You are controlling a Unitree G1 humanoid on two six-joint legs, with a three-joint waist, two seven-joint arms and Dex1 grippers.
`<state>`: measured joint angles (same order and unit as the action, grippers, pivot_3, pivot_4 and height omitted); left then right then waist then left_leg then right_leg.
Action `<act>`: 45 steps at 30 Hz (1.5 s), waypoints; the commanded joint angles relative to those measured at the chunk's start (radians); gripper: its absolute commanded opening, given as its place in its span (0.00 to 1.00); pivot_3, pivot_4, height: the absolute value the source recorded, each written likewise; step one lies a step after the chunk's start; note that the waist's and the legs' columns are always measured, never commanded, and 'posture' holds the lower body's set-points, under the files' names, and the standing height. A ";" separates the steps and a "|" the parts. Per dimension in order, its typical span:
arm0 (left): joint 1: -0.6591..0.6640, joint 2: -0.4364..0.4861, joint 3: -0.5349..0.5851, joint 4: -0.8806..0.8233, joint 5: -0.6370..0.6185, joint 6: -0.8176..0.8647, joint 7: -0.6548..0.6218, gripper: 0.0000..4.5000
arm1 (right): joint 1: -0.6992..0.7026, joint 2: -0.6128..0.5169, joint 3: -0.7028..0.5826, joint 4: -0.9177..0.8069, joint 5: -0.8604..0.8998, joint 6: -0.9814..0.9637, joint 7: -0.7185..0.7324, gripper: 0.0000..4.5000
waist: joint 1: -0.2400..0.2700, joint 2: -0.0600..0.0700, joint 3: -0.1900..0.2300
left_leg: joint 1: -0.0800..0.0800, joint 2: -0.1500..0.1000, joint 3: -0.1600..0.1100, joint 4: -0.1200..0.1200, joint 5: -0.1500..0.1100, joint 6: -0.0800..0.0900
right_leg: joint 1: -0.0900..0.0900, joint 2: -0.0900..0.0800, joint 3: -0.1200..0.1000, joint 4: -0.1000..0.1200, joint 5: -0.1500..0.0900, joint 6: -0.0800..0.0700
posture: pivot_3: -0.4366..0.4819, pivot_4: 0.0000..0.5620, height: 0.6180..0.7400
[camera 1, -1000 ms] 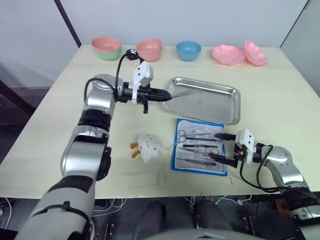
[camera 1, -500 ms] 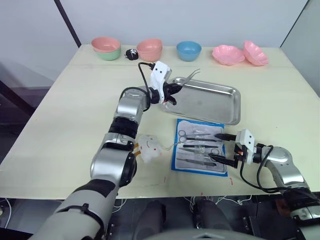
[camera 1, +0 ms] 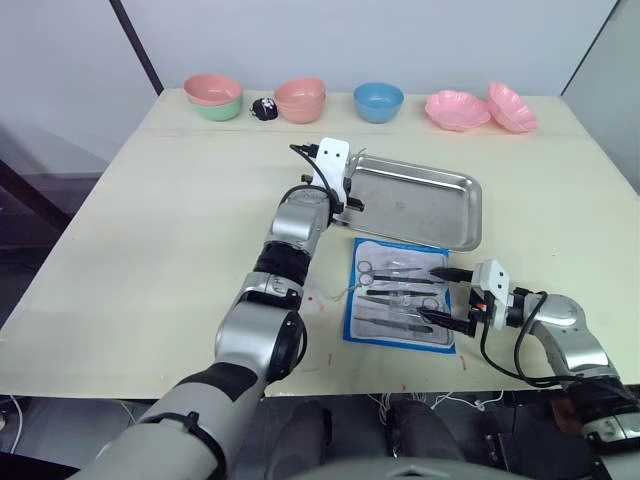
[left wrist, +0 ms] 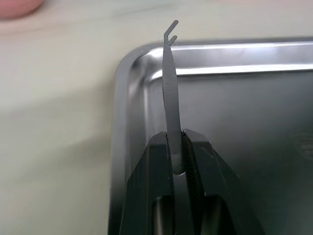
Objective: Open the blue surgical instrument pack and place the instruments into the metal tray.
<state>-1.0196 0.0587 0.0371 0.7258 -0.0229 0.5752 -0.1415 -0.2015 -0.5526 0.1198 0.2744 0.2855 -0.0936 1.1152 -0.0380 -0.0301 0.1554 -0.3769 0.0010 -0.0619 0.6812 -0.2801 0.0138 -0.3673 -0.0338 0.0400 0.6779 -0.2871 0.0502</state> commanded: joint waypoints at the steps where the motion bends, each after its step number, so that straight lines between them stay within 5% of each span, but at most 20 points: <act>1: -0.009 -0.009 -0.008 -0.007 0.003 0.012 0.017 0.01 | 0.079 -0.010 0.080 0.092 -0.115 0.057 -0.024 1.00 | 0.000 0.000 0.000 | 0.000 0.000 0.000 0.000 0.000 0.000 | 0.000 0.000 0.000 0.000 0.000 0.000 | 0.48 0.27 1.00; 15: -0.012 -0.028 0.005 0.051 -0.013 0.010 0.034 0.01 | 0.078 -0.003 0.081 0.095 -0.114 0.055 -0.033 1.00 | 0.000 0.000 0.000 | 0.000 0.000 0.000 0.000 0.001 -0.002 | 0.000 0.000 0.000 0.000 0.000 0.000 | 0.48 0.27 1.00; 21: -0.011 -0.029 0.002 0.035 -0.014 0.009 0.036 0.60 | 0.076 0.000 0.080 0.098 -0.113 0.053 -0.034 1.00 | -0.001 0.000 0.000 | 0.000 0.000 0.000 0.000 0.001 -0.002 | 0.000 0.000 0.000 0.000 0.000 0.000 | 0.48 0.27 1.00; 31: 0.001 -0.027 -0.010 -0.119 -0.047 -0.004 -0.033 0.60 | 0.071 0.001 0.079 0.103 -0.115 0.053 -0.035 1.00 | -0.002 0.000 0.000 | 0.002 0.000 0.000 -0.006 0.003 -0.006 | 0.000 0.000 0.000 -0.002 0.000 0.000 | 0.48 0.27 1.00; 45: 0.079 0.209 -0.081 -0.270 -0.207 -0.278 -0.785 0.60 | 0.062 0.018 0.082 0.114 -0.117 0.049 -0.041 1.00 | -0.004 0.001 0.000 | 0.012 0.002 0.002 -0.017 0.006 -0.010 | 0.008 0.002 0.001 -0.011 0.002 -0.004 | 0.48 0.27 1.00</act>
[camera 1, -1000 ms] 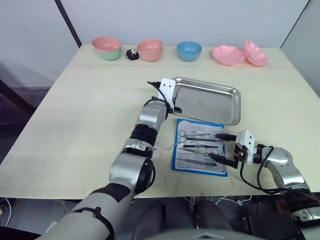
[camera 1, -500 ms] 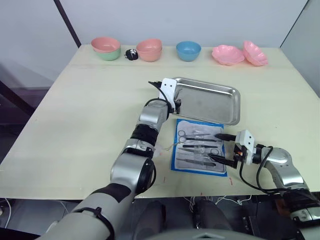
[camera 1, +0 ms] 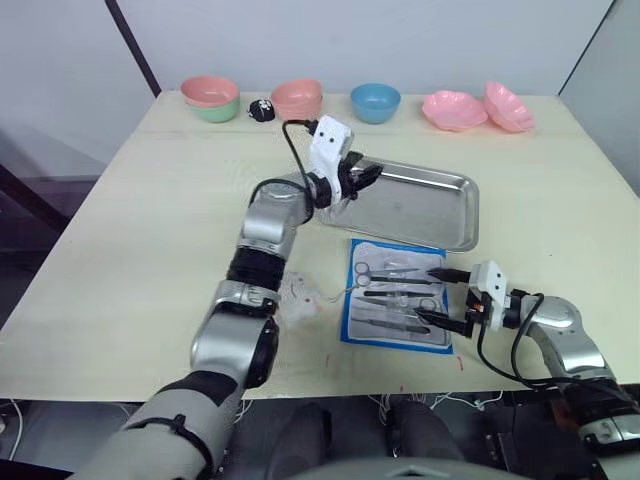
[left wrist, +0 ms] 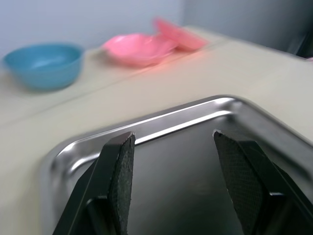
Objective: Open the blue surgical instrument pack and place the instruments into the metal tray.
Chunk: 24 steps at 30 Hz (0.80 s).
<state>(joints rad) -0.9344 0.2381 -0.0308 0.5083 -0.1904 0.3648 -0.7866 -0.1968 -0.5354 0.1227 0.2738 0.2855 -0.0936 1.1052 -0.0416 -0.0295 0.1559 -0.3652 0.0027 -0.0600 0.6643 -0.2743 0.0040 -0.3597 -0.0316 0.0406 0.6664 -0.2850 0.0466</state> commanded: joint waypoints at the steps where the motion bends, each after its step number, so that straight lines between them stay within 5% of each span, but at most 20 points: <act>1: -0.004 0.048 -0.020 -0.048 -0.045 -0.080 -0.187 0.60 | 0.057 0.001 0.079 0.116 -0.117 0.048 -0.031 1.00 | 0.000 0.000 0.000 | 0.000 0.000 0.000 0.000 0.000 0.000 | 0.000 0.000 0.000 -0.001 0.000 0.000 | 0.48 0.27 1.00; 15: 0.010 0.305 -0.141 0.086 -0.063 -0.404 -0.814 0.60 | 0.076 0.008 0.076 0.098 -0.116 0.051 -0.043 1.00 | -0.001 0.000 0.000 | 0.001 0.003 0.001 -0.004 0.000 0.001 | 0.000 0.002 0.000 -0.004 0.001 -0.004 | 0.48 0.27 1.00; 21: 0.009 0.533 -0.395 0.039 -0.225 -0.482 -0.828 0.99 | 0.089 0.007 0.071 0.084 -0.111 0.052 -0.051 1.00 | -0.002 -0.001 0.000 | 0.001 0.004 0.001 -0.006 0.000 0.001 | -0.001 0.001 0.001 -0.005 0.001 -0.004 | 0.48 0.27 1.00; 24: 0.001 0.637 -0.513 0.011 -0.297 -0.528 -0.828 0.99 | 0.099 0.005 0.068 0.073 -0.108 0.055 -0.057 1.00 | 0.000 -0.001 0.000 | 0.001 0.004 0.000 -0.008 0.000 0.001 | -0.001 0.001 0.002 -0.005 0.001 -0.005 | 0.48 0.27 1.00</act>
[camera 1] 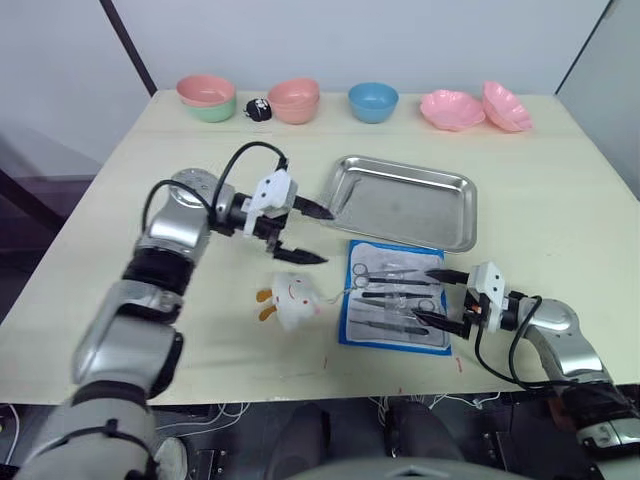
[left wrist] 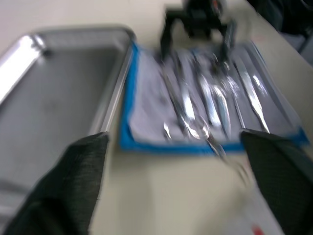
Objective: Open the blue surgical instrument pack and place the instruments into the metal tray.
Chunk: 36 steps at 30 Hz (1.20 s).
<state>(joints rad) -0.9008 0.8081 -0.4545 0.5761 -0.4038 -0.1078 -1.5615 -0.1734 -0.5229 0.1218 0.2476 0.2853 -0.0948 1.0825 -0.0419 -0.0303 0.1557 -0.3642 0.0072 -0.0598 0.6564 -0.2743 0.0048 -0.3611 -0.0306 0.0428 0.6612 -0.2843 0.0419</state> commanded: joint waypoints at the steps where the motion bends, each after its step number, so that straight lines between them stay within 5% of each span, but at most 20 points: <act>1: -0.032 0.097 -0.122 -0.070 -0.108 -0.064 -0.053 0.99 | 0.078 -0.009 0.067 0.095 -0.106 0.058 -0.035 1.00 | 0.001 0.000 0.000 | 0.000 0.000 0.000 -0.001 0.000 0.000 | 0.000 0.000 0.000 0.000 0.000 -0.001 | 0.48 0.27 1.00; 5: -0.040 0.110 -0.149 -0.063 -0.165 -0.073 -0.053 0.99 | 0.091 -0.012 0.063 0.086 -0.103 0.060 -0.036 1.00 | 0.004 0.000 0.000 | 0.000 0.000 -0.001 -0.002 0.000 0.000 | 0.000 -0.001 0.000 0.000 -0.001 -0.002 | 0.48 0.27 1.00; 10: -0.041 0.019 -0.075 -0.032 -0.162 -0.035 -0.053 0.99 | 0.094 -0.014 0.063 0.081 -0.101 0.064 -0.040 1.00 | 0.006 -0.001 -0.001 | 0.000 0.000 -0.001 -0.002 0.000 0.000 | 0.000 0.002 -0.003 0.000 -0.001 -0.002 | 0.48 0.27 1.00; 21: -0.014 -0.232 0.033 0.027 0.059 0.024 0.113 0.99 | 0.083 -0.016 0.063 0.083 -0.101 0.069 -0.038 1.00 | 0.005 -0.002 -0.001 | 0.000 0.000 0.000 -0.002 0.000 0.000 | 0.000 0.009 -0.001 0.000 -0.002 0.000 | 0.48 0.27 1.00; 27: 0.027 -0.324 0.042 0.060 0.185 -0.013 0.187 0.46 | 0.078 -0.013 0.064 0.084 -0.101 0.070 -0.040 1.00 | 0.004 -0.001 -0.001 | 0.000 0.000 0.000 -0.002 0.000 0.000 | 0.000 0.009 0.000 0.000 -0.001 -0.001 | 0.48 0.27 1.00; 36: 0.056 -0.444 0.069 0.143 0.278 -0.036 0.271 0.46 | 0.077 -0.006 0.067 0.086 -0.104 0.068 -0.047 1.00 | 0.004 -0.001 -0.001 | 0.000 0.000 0.000 -0.002 0.000 0.000 | 0.000 0.009 0.000 0.000 -0.001 -0.001 | 0.48 0.27 1.00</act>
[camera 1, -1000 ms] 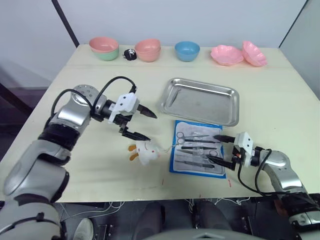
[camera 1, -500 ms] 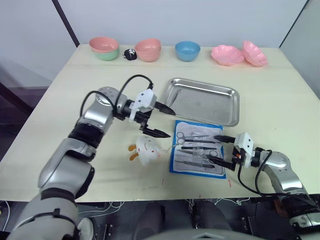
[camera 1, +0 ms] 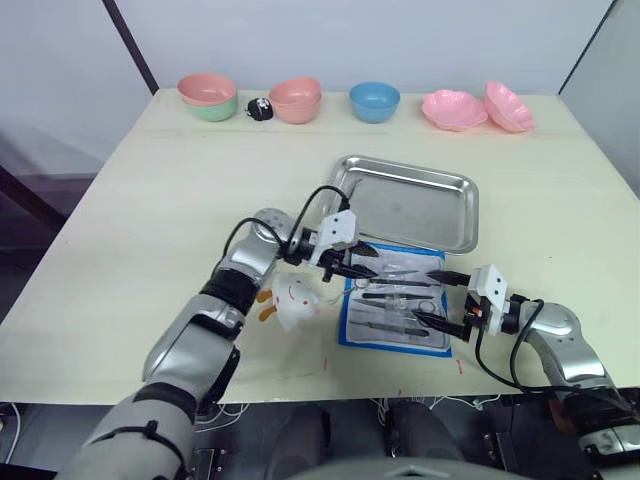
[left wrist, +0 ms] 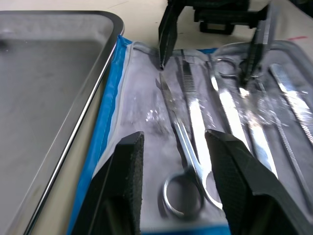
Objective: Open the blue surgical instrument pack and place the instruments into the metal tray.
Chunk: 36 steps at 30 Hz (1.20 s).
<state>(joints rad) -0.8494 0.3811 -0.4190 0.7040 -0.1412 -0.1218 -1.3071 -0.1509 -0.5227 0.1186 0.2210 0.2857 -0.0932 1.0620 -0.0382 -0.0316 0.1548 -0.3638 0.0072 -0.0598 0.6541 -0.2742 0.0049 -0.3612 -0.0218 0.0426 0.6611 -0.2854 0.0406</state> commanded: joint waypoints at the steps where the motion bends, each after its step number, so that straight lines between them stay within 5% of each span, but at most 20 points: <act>1: 0.005 -0.023 0.035 0.027 0.029 -0.035 0.025 0.46 | 0.054 -0.006 0.071 0.113 -0.105 0.066 -0.026 1.00 | 0.000 0.000 0.000 | 0.000 0.000 0.000 0.000 0.000 0.000 | 0.000 0.000 0.000 0.000 0.000 0.000 | 0.48 0.27 1.00; 21: -0.008 -0.030 0.028 0.090 0.160 -0.051 -0.007 0.46 | 0.036 -0.003 0.073 0.129 -0.110 0.060 -0.034 1.00 | 0.000 0.000 -0.001 | 0.002 0.000 0.000 0.000 0.000 0.000 | 0.000 0.000 0.000 0.000 0.000 0.000 | 0.48 0.27 1.00; 23: -0.008 -0.034 0.022 0.093 0.170 -0.048 -0.010 0.34 | 0.036 0.000 0.075 0.128 -0.110 0.060 -0.036 1.00 | -0.001 0.000 -0.001 | 0.002 0.000 0.000 0.000 0.000 0.000 | 0.001 0.000 0.000 0.000 0.000 0.000 | 0.48 0.27 1.00; 36: -0.033 -0.074 0.027 0.101 0.198 0.005 0.004 0.34 | 0.037 0.000 0.070 0.129 -0.105 0.061 -0.036 1.00 | -0.001 0.000 -0.002 | 0.002 0.000 0.000 0.000 0.000 0.000 | 0.001 0.001 0.000 0.000 0.000 0.000 | 0.48 0.27 1.00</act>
<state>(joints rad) -0.8810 0.3098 -0.3896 0.8001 0.0371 -0.1382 -1.3013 -0.1614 -0.5199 0.1247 0.2349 0.2857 -0.0932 1.0602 -0.0390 -0.0313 0.1529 -0.3619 0.0073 -0.0597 0.6541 -0.2741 0.0050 -0.3603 -0.0211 0.0428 0.6616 -0.2853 0.0409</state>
